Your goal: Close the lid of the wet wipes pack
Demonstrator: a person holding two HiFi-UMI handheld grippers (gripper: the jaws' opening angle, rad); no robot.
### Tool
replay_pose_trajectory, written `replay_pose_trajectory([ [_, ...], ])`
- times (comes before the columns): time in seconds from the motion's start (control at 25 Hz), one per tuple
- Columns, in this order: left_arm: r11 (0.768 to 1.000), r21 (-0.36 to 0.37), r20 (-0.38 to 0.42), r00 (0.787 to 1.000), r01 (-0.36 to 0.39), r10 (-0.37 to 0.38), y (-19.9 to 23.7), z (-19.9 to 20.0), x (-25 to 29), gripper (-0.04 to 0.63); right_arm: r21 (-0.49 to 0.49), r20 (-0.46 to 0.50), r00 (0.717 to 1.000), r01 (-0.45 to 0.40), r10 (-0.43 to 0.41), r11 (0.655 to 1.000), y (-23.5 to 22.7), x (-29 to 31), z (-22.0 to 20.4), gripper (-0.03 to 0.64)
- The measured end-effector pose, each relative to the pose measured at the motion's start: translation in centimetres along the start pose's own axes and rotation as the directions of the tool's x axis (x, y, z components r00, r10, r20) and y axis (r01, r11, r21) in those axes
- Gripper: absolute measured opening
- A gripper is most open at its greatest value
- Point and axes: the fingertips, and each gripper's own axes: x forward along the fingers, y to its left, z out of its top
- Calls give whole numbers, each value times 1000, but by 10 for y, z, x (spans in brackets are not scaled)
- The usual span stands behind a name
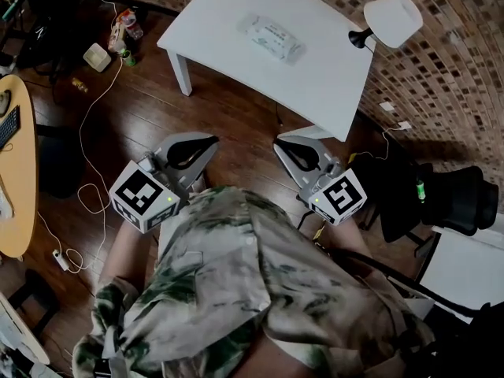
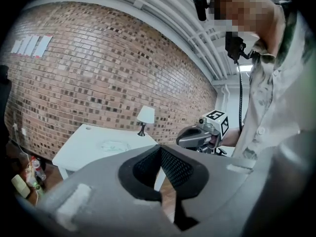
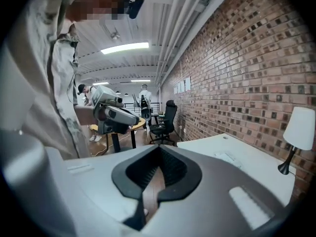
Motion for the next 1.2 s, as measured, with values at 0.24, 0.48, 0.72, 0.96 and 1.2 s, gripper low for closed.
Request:
replay_pose_trajectory([
  [0.24,994,-2,-11,994,-105,105,-97,-14,21,2,6,70,995,-74,74,997,31,-88,-24,3],
  [0.48,983,-42,-67,982,-179,176,-191,-52,14,2,-17,88,981,-170,171,985,69,-151,-54,3],
  [0.72,987,9,-105,981,-160,160,-256,-72,15,2,27,113,973,-207,203,978,113,-182,-57,3],
  [0.96,990,24,-81,987,-141,142,-295,-79,-15,2,-5,130,970,-207,205,978,160,-198,-57,3],
  [1.2,990,10,-12,990,-142,142,-328,-93,-90,2,-29,130,973,-187,189,982,236,-199,-43,3],
])
